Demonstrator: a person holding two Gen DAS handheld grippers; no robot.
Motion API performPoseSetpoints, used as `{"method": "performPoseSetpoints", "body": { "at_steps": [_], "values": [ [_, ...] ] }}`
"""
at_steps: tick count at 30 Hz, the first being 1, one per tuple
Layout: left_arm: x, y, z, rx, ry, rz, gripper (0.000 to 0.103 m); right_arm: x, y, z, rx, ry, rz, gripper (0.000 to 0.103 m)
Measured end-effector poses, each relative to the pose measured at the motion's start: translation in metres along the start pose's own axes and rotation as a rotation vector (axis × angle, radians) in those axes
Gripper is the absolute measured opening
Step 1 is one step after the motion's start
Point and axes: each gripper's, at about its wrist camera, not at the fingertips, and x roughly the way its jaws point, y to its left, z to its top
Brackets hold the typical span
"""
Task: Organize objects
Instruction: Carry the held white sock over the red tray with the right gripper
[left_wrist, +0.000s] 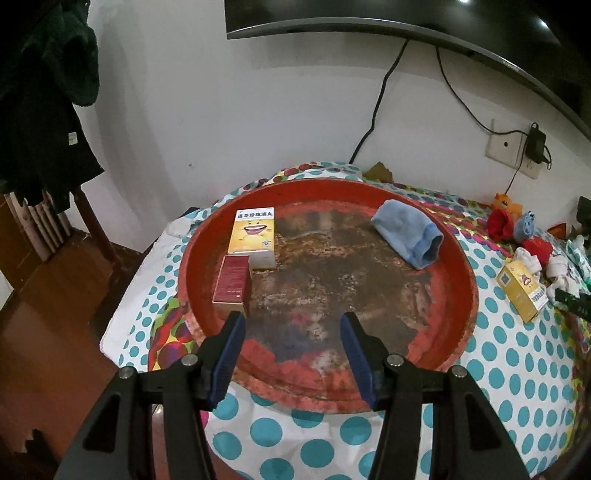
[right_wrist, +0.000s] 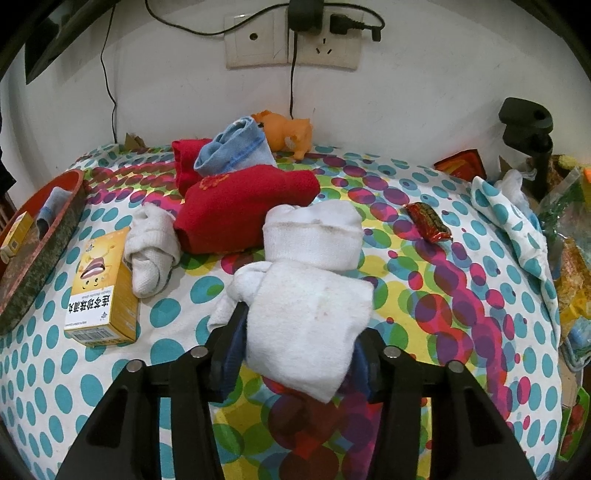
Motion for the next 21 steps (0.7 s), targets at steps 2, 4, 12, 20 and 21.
{"method": "performPoseSetpoints", "body": {
  "at_steps": [2,4,12,20,21],
  "values": [
    [0.000,0.003,-0.003,-0.002,-0.012,-0.014,0.055,-0.004,0.000,-0.002,-0.003,-0.009,-0.015,0.041],
    [0.002,0.006,-0.004,-0.005,-0.005,-0.016,0.055,-0.006,0.002,-0.004,0.002,-0.008,-0.023,0.039],
    [0.008,0.016,-0.006,-0.033,0.004,-0.026,0.055,-0.024,0.004,-0.019,0.057,-0.018,-0.019,0.038],
    [0.007,0.014,-0.006,-0.026,0.001,-0.039,0.055,-0.049,0.027,-0.022,0.039,-0.027,0.048,0.038],
    [0.007,0.014,-0.006,-0.024,0.003,-0.039,0.055,-0.052,0.032,-0.020,0.035,-0.032,0.058,0.038]
  ]
}}
